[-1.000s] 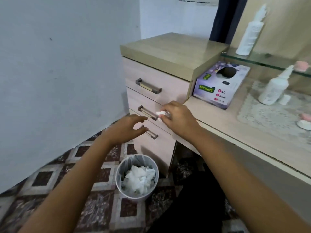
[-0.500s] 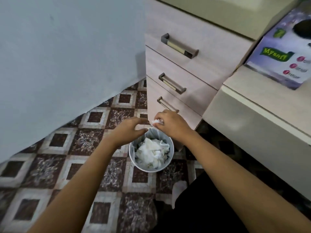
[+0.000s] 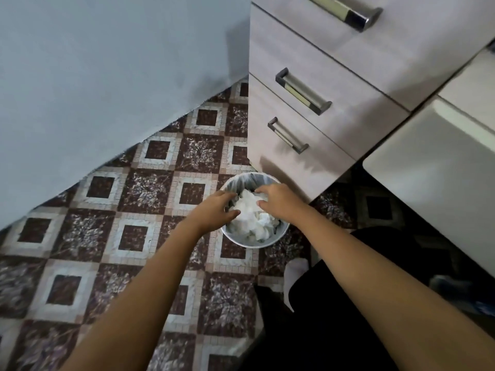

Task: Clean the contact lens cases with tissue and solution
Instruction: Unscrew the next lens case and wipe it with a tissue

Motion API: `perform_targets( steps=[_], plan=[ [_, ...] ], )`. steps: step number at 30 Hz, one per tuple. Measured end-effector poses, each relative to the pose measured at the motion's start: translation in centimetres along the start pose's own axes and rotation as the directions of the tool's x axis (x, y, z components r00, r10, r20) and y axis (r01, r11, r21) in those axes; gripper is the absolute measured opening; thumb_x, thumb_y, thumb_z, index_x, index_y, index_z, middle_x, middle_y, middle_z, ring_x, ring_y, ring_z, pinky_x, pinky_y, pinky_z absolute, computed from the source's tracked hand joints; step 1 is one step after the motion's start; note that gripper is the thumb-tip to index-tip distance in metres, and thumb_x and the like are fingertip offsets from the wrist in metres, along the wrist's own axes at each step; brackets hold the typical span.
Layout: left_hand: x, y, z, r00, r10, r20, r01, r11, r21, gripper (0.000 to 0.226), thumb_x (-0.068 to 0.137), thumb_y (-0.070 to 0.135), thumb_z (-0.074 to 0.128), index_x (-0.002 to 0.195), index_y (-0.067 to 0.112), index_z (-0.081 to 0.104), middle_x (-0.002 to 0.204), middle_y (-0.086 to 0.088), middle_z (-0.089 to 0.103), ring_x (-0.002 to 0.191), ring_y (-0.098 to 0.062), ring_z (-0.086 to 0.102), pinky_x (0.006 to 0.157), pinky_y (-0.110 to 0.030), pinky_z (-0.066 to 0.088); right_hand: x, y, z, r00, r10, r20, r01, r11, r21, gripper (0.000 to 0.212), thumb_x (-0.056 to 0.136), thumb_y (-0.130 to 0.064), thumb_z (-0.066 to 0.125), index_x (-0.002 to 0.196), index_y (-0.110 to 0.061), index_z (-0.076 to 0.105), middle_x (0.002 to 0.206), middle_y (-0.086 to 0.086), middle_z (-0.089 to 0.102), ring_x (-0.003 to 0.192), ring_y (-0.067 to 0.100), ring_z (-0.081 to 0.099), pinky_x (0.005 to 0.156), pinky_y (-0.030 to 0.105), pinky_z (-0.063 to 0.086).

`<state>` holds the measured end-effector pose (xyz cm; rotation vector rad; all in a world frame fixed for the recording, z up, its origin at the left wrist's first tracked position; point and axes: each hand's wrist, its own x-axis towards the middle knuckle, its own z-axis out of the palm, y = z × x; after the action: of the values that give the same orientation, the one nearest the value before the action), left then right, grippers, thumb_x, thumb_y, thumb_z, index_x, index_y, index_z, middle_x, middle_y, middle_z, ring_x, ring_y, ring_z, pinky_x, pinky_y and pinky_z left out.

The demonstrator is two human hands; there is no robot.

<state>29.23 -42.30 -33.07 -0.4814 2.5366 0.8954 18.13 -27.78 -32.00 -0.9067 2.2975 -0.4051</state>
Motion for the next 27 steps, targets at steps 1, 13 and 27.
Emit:
perform_targets(
  steps=[1,13,27],
  plan=[
    [0.0,0.0,0.1,1.0,-0.005,0.0,0.005,1.0,-0.004,0.054,0.091,0.033,0.056,0.14,0.014,0.041,0.139,-0.007,0.044,0.121,-0.02,0.046,0.101,-0.029,0.035,0.0,0.2,0.1,1.0,0.009,0.009,-0.009,1.0,-0.001,0.039,0.091,-0.02,0.053,0.13,-0.011,0.053,0.132,0.009,0.055,0.12,0.024,0.05,0.099,0.03,0.038],
    [0.0,2.1,-2.5,0.994,0.05,-0.1,-0.047,0.998,0.033,0.052,0.091,0.03,0.056,0.139,0.013,0.042,0.14,-0.008,0.043,0.126,-0.022,0.042,0.102,-0.029,0.032,-0.8,-1.0,-2.7,0.996,-0.086,-0.007,0.084,0.99,-0.117,0.024,0.092,-0.028,0.047,0.096,-0.007,0.059,0.1,0.008,0.062,0.099,0.029,0.058,0.081,0.04,0.048],
    [-3.7,9.4,-10.9,0.912,0.23,-0.338,-0.186,0.97,0.158,0.049,0.09,0.031,0.058,0.136,0.017,0.045,0.139,-0.007,0.046,0.12,-0.019,0.049,0.099,-0.027,0.035,-6.7,-5.4,-13.4,0.897,-0.321,-0.304,0.259,0.939,-0.228,0.034,0.092,-0.024,0.05,0.119,-0.005,0.056,0.123,0.012,0.057,0.114,0.026,0.051,0.095,0.04,0.042]
  ],
)
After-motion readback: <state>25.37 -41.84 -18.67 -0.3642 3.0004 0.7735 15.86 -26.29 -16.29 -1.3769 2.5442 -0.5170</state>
